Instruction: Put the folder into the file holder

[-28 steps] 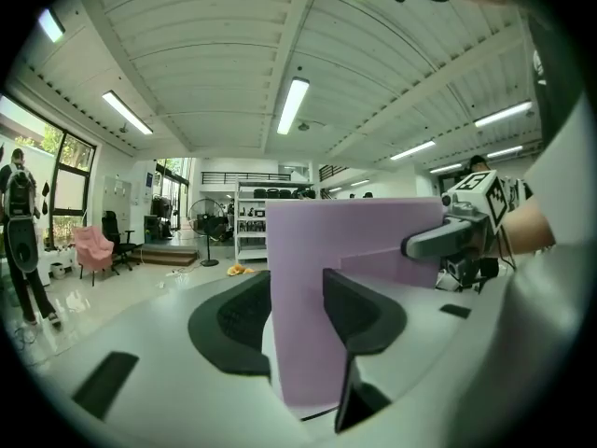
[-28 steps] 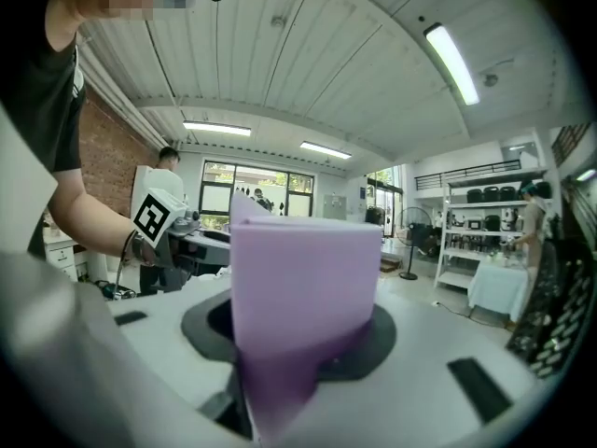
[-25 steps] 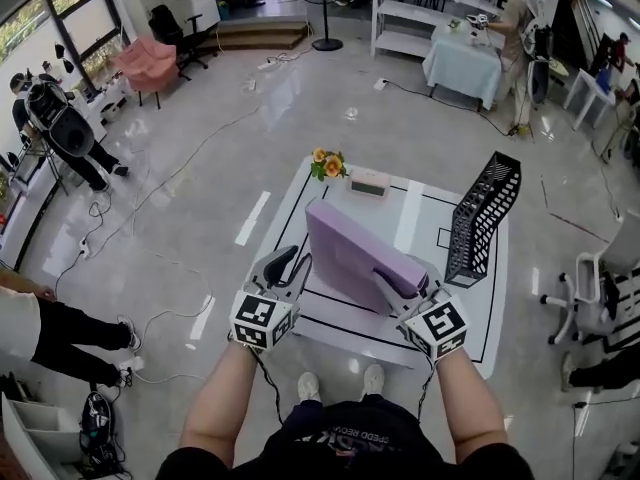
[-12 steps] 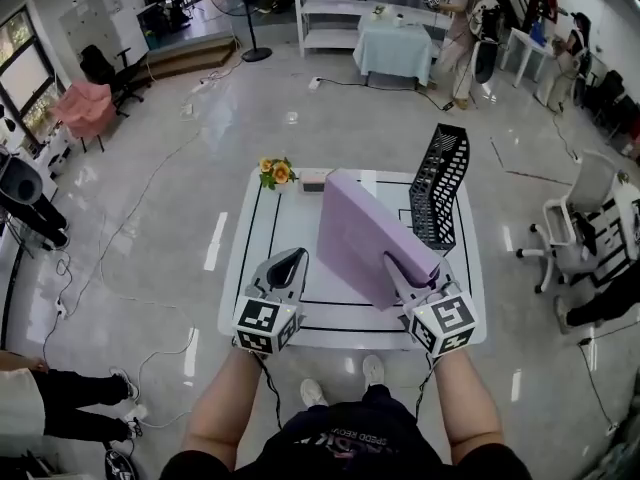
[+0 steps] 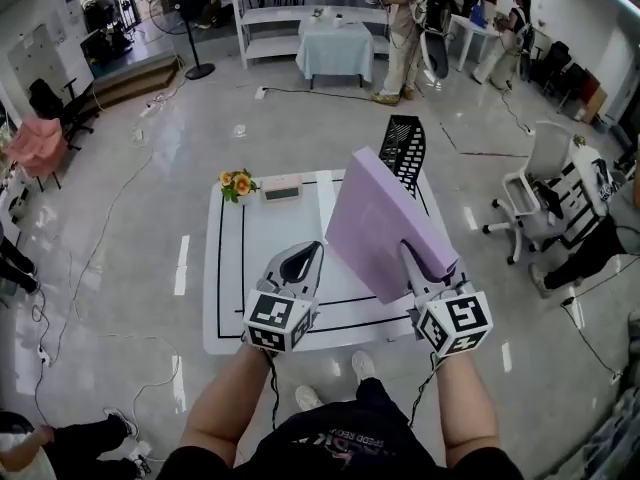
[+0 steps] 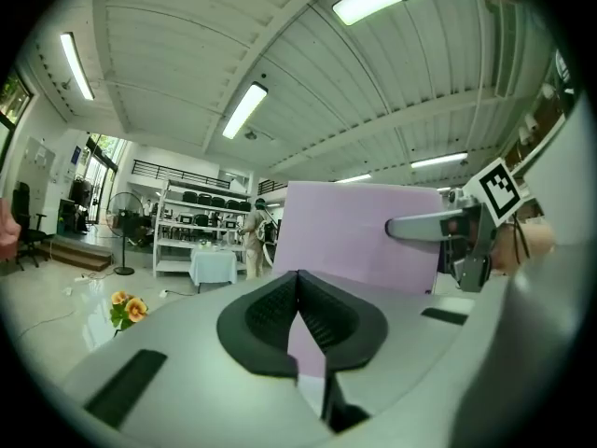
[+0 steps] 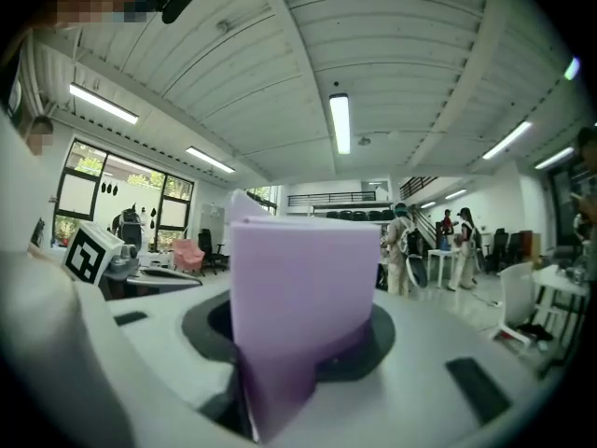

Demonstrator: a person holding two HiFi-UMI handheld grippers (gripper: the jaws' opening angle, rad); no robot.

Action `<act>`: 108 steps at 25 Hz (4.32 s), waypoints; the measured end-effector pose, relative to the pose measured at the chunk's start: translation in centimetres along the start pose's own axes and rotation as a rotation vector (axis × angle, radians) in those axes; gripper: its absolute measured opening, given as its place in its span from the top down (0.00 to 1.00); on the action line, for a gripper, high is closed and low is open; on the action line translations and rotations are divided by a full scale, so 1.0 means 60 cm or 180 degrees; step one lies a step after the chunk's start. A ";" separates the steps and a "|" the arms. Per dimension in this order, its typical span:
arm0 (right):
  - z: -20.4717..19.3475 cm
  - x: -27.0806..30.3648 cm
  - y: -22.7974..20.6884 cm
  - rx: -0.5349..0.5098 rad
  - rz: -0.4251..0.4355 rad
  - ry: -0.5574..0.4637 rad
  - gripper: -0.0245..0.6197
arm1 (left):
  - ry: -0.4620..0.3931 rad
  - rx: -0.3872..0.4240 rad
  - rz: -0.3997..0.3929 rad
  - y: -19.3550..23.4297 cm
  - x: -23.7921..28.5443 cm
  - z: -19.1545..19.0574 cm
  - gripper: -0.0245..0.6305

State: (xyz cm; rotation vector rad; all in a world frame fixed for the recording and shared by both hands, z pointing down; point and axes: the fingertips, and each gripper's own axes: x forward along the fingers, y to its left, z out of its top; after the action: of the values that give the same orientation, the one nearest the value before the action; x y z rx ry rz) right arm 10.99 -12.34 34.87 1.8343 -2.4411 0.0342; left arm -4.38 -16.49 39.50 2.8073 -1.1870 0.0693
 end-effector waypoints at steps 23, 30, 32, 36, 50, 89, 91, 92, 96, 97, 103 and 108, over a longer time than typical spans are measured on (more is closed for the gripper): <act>0.137 -0.057 -0.193 -0.0053 -0.1420 -0.0386 0.72 | -0.0130 0.0218 -0.0829 -0.133 0.106 0.064 0.96; 0.129 0.004 -0.240 -0.0012 -0.1451 -0.0369 0.72 | -0.0112 0.0233 -0.0829 -0.130 0.157 0.066 0.96; 0.125 0.020 -0.253 0.0026 -0.1446 -0.0357 0.72 | -0.0100 0.0214 -0.0811 -0.127 0.170 0.064 0.96; 0.123 0.046 -0.278 0.0076 -0.1467 -0.0337 0.72 | -0.0066 0.0212 -0.0792 -0.124 0.192 0.060 0.96; 0.092 0.127 -0.323 0.0256 -0.1477 -0.0261 0.72 | 0.0026 0.0226 -0.0800 -0.118 0.246 0.043 0.96; -0.113 0.264 -0.328 0.0349 -0.1565 0.0342 0.72 | 0.0339 -0.0057 -0.0623 -0.039 0.292 -0.030 0.96; -0.119 0.265 -0.327 0.0363 -0.1564 0.0353 0.71 | 0.0351 -0.0069 -0.0619 -0.037 0.293 -0.031 0.96; -0.123 0.266 -0.327 0.0367 -0.1565 0.0357 0.71 | 0.0355 -0.0072 -0.0618 -0.036 0.294 -0.032 0.96; -0.133 0.269 -0.326 0.0340 -0.1573 0.0358 0.71 | 0.0362 -0.0085 -0.0609 -0.035 0.298 -0.039 0.96; -0.134 0.268 -0.326 0.0337 -0.1577 0.0354 0.71 | 0.0361 -0.0085 -0.0608 -0.037 0.298 -0.040 0.96; -0.132 0.268 -0.322 0.0348 -0.1551 0.0325 0.69 | 0.0364 -0.0098 -0.0608 -0.037 0.298 -0.040 0.96; -0.129 0.274 -0.321 0.0341 -0.1442 0.0327 0.67 | 0.0369 -0.0129 -0.0588 -0.036 0.298 -0.038 0.96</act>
State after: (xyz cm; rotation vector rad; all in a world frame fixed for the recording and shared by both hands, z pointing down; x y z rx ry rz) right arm 25.36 -32.90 43.29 2.3213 -1.9401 0.2247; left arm 9.62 -27.54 43.03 2.8191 -0.8910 0.1894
